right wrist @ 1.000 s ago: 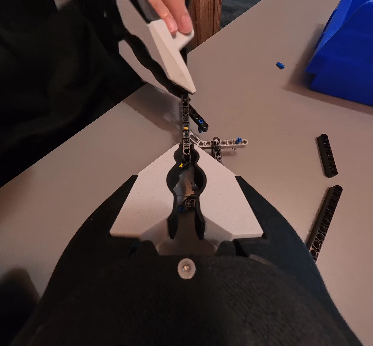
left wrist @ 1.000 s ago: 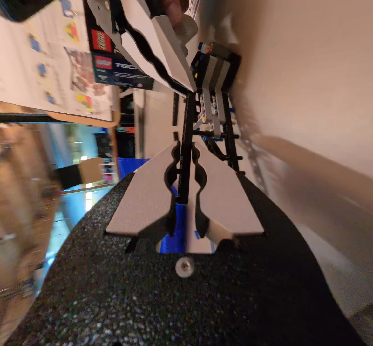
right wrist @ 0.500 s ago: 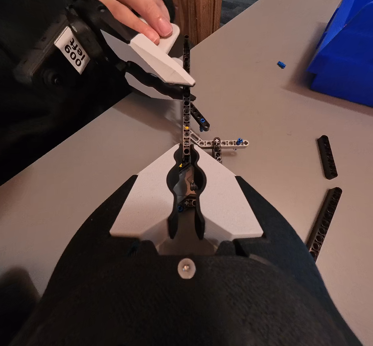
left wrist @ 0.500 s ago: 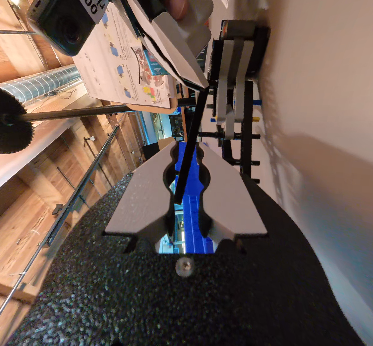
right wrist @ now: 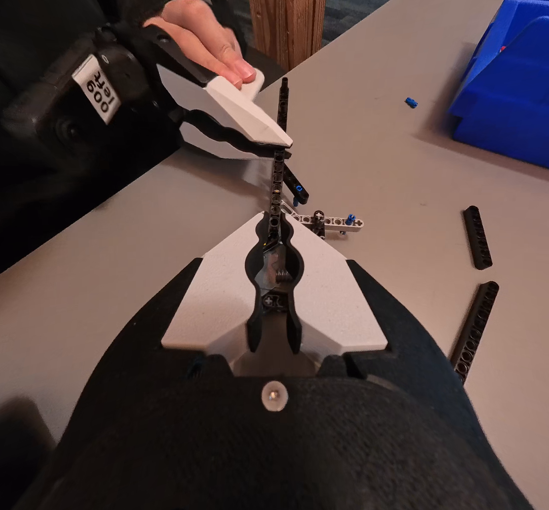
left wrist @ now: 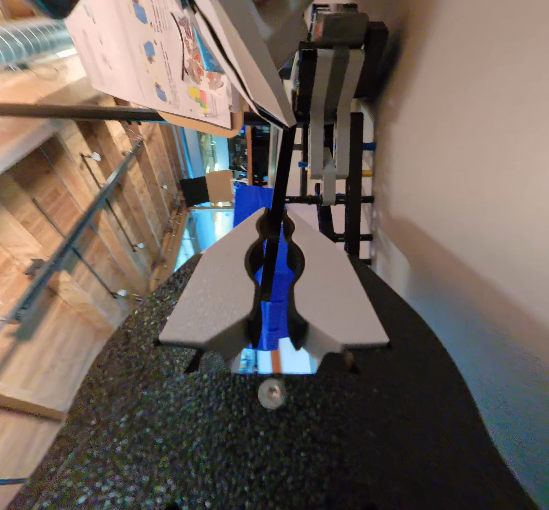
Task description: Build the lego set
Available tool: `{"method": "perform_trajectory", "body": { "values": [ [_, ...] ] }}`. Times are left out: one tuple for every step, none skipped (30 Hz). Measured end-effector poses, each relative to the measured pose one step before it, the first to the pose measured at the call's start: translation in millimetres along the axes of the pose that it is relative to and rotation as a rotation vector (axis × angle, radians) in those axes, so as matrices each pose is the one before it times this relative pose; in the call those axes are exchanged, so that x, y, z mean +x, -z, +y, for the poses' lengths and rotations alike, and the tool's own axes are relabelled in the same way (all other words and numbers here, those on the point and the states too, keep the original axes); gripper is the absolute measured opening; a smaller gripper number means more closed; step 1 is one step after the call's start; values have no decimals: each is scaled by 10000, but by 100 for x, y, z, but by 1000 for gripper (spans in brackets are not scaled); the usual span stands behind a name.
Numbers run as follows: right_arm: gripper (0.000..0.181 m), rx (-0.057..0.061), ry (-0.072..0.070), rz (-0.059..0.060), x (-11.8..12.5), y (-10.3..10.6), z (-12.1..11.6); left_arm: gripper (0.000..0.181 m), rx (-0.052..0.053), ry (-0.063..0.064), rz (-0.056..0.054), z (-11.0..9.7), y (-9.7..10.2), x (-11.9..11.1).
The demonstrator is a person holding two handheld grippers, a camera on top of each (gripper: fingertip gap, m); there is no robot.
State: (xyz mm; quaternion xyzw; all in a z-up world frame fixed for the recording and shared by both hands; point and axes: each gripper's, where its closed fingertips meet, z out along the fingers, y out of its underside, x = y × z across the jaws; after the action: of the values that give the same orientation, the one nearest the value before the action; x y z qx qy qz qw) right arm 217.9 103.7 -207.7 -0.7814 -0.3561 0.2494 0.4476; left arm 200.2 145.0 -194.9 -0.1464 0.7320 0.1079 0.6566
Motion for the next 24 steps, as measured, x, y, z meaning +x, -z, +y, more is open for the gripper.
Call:
{"method": "perform_trajectory", "body": {
  "values": [
    [5, 8, 6, 0, 12, -15, -6, 7, -58, 463, 170, 43, 2, 36],
    [5, 36, 10, 13, 21, 7, -21, 6, -22, 436, 120, 58, -37, 19],
    [5, 105, -38, -9, 5, 28, -85, 6, 5, 318, 77, 92, -68, 24],
    [5, 213, -70, -34, -11, 78, -247, 6, -7, 179, 51, 144, -81, 71],
    [5, 208, -3, 6, 18, 94, -254, 6, 25, 106, 41, 103, -55, 40],
    [5, -31, 14, 35, 44, -21, 80, 6, 37, 108, 40, 7, 9, -39],
    [5, 44, 14, 20, 24, 13, -106, 6, -37, 90, 88, 38, 26, 13],
    [5, -5, 38, 20, -15, 36, -60, 6, -19, 49, 68, 4, 13, 10],
    [5, -36, 71, 41, 2, -3, 0, 6, -1, 11, 5, -5, 26, 0],
    [5, -3, 47, 47, 22, -14, 1, 5, 1, -105, -41, 19, 1, -20],
    [6, -8, -24, 20, 29, -18, 65, 6, -1, -276, -71, 4, -16, -39],
    [5, -15, -19, 13, 40, -42, 104, 5, -30, -258, -52, 10, -10, -48],
    [5, 31, 36, 43, 88, -35, 50, 6, -57, -55, 44, 34, -1, -18],
    [5, 51, 13, 32, 95, -10, 16, 5, -47, 93, 140, 28, -9, 13],
    [5, 26, -66, -23, 16, -31, 29, 5, -37, 106, 179, 49, -17, 8],
    [5, -13, -42, -27, -7, -22, 66, 5, -26, 26, 173, 19, -2, -1],
    [5, 2, 56, 12, 10, -22, 12, 5, -49, 40, 119, 39, 1, 5],
    [5, 18, 1, -12, -10, -5, -22, 6, -42, 51, 44, 20, 18, 8],
    [5, -8, -54, -61, -68, 25, 16, 6, 11, -30, 7, -19, 44, 24],
    [5, 7, 4, -9, -17, 5, 18, 6, 14, -65, -26, -33, 50, -13],
    [5, 32, 36, 36, 69, -21, -32, 6, -50, -21, 3, 78, 2, 32],
    [5, 8, 7, 37, 85, -69, 13, 6, -70, 37, 18, 119, -58, 42],
    [5, -8, 9, 53, 118, -71, 51, 6, -41, 17, -26, 96, -48, -8],
    [5, 49, 3, 41, 94, -15, -18, 6, -58, -74, -26, 53, 6, -10]
  ]
}}
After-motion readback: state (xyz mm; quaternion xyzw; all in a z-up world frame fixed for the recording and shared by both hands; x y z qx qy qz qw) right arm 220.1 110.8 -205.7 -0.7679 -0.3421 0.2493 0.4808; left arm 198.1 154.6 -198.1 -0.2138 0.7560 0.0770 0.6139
